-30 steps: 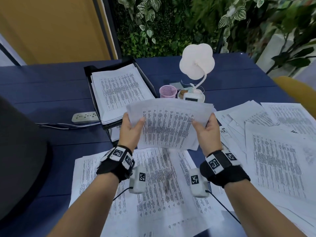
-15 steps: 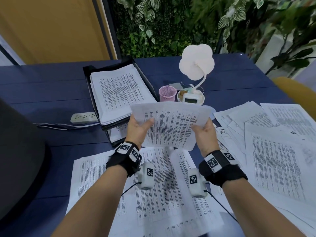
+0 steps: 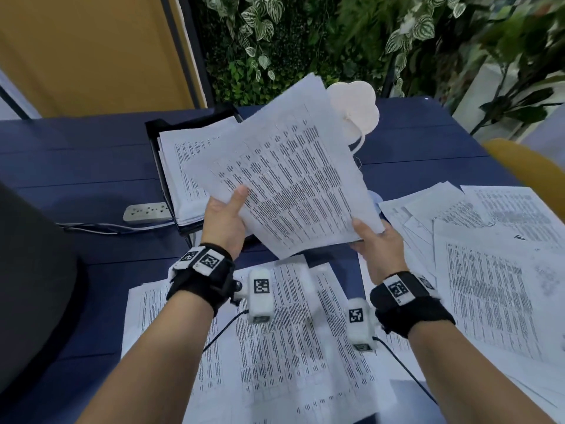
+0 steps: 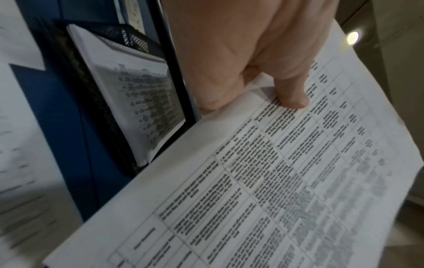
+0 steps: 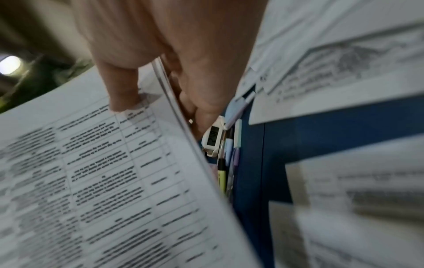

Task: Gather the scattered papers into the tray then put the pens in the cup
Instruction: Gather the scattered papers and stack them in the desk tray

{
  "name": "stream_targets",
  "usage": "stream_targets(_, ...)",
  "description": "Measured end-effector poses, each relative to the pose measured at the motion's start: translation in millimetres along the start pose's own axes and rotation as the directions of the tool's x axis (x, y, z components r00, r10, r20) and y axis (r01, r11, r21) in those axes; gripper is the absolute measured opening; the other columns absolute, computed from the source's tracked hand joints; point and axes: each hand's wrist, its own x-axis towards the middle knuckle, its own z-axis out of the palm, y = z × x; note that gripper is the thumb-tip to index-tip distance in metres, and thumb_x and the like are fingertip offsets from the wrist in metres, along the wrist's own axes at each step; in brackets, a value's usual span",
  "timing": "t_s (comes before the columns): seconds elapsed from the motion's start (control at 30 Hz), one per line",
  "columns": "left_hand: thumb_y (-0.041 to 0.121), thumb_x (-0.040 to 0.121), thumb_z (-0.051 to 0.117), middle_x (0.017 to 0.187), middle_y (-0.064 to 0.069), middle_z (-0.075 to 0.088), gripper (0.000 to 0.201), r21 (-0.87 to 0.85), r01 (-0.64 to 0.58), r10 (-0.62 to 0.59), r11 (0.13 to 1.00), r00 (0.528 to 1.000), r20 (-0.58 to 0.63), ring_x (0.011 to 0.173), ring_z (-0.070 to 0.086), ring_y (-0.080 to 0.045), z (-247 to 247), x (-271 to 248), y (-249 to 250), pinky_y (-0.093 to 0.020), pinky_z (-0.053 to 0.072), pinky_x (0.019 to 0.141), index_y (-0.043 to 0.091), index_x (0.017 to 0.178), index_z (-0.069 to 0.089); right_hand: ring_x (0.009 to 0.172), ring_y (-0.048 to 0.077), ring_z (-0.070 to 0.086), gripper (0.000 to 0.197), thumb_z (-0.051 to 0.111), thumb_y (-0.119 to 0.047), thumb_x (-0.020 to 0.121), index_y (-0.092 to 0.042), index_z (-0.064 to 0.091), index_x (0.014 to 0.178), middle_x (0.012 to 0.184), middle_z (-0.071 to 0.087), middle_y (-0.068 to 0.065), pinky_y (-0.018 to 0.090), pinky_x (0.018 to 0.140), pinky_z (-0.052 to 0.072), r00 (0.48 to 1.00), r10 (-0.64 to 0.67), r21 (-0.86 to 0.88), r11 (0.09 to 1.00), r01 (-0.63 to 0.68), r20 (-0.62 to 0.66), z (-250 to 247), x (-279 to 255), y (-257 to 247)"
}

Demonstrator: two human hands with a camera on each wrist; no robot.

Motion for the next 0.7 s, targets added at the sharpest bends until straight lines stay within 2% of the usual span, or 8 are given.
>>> stream_targets(0.1, 0.018, 0.089, 0.06, 0.136, -0.011, 0.054, 0.052, -0.053, 0.063, -0.061, 0.997, 0.997, 0.041, 0.125, 0.051, -0.031, 3, -4, -6, -0.067, 0.036, 0.099, 0.016, 0.138, 0.044, 0.11, 0.029, 0.063, 0.041, 0.059, -0.004, 0.089, -0.006, 0.054, 0.13, 0.122, 0.064, 0.014, 0.046, 0.088, 0.054, 0.991, 0.054, 0.277, 0.957, -0.087, 0.126, 5, -5, -2)
stream_targets(0.2, 0.019, 0.087, 0.063, 0.135, -0.012, 0.055, 0.05, -0.036, 0.073, -0.073, 0.997, 0.997, -0.002, 0.123, 0.053, -0.032, -1, -5, -10, -0.065, 0.041, 0.095, 0.018, 0.134, 0.046, 0.113, 0.029, 0.062, 0.044, 0.058, -0.003, 0.09, -0.005, 0.05, 0.133, 0.125, 0.062, 0.014, 0.047, 0.092, 0.051, 0.993, 0.051, 0.246, 0.966, -0.077, 0.109, 6, -6, -4)
stream_targets(0.3, 0.011, 0.091, 0.06, 0.126, -0.013, 0.061, 0.041, 0.044, 0.07, -0.065, 0.997, 0.991, -0.113, 0.11, 0.061, -0.031, -18, -3, -8, -0.057, 0.052, 0.083, 0.013, 0.13, 0.048, 0.113, 0.028, 0.061, 0.038, 0.059, -0.003, 0.09, -0.001, 0.055, 0.128, 0.123, 0.063, 0.015, 0.043, 0.098, 0.049, 0.999, -0.027, 0.101, 0.995, 0.025, 0.022, 1, -3, -14)
stream_targets(0.37, 0.004, 0.088, 0.062, 0.117, -0.013, 0.065, 0.032, 0.203, 0.073, -0.036, 0.977, 0.983, -0.18, 0.098, 0.066, -0.026, -32, -1, -10, -0.044, 0.056, 0.078, 0.012, 0.118, 0.054, 0.111, 0.027, 0.063, 0.034, 0.059, -0.002, 0.089, 0.0, 0.058, 0.124, 0.119, 0.065, 0.014, 0.039, 0.097, 0.05, 0.996, -0.092, 0.029, 0.995, 0.092, 0.013, -2, -3, -22)
stream_targets(0.47, 0.001, 0.083, 0.067, 0.111, -0.012, 0.069, 0.033, 0.502, 0.026, 0.029, 0.865, 0.995, -0.101, 0.097, 0.067, -0.023, -46, -2, -15, -0.035, 0.055, 0.086, 0.007, 0.115, 0.062, 0.101, 0.023, 0.066, 0.03, 0.059, -0.002, 0.089, 0.002, 0.06, 0.119, 0.111, 0.068, 0.013, 0.025, 0.084, 0.056, 0.986, -0.167, -0.048, 0.985, 0.167, 0.018, -3, -4, -30)
stream_targets(0.57, 0.0, 0.08, 0.07, 0.103, -0.002, 0.071, 0.038, 0.586, 0.014, 0.02, 0.81, 0.998, -0.052, 0.088, 0.068, -0.009, -51, -5, -21, -0.026, 0.054, 0.083, 0.008, 0.117, 0.063, 0.093, 0.023, 0.067, 0.022, 0.064, -0.003, 0.086, -0.002, 0.066, 0.107, 0.103, 0.07, 0.011, 0.033, 0.083, 0.055, 0.986, -0.168, -0.079, 0.982, 0.169, 0.013, -5, 1, -24)
stream_targets(0.63, 0.002, 0.078, 0.073, 0.1, 0.001, 0.071, 0.039, 0.586, 0.041, -0.011, 0.809, 0.998, -0.055, 0.087, 0.068, -0.01, -51, -7, -27, -0.028, 0.054, 0.082, 0.008, 0.115, 0.063, 0.086, 0.021, 0.065, 0.014, 0.068, -0.001, 0.082, -0.01, 0.068, 0.092, 0.096, 0.07, 0.007, 0.036, 0.08, 0.053, 0.989, -0.144, -0.098, 0.985, 0.145, 0.012, -8, 3, -15)
stream_targets(0.7, 0.007, 0.074, 0.077, 0.101, -0.002, 0.072, 0.041, 0.551, 0.07, -0.044, 0.832, 0.997, -0.061, 0.093, 0.069, -0.018, -52, -10, -30, -0.035, 0.054, 0.086, 0.006, 0.112, 0.064, 0.082, 0.018, 0.063, 0.017, 0.068, 0.003, 0.081, -0.014, 0.065, 0.085, 0.093, 0.068, 0.005, 0.036, 0.078, 0.051, 0.991, -0.127, -0.136, 0.982, 0.131, 0.034, -10, 3, -6)
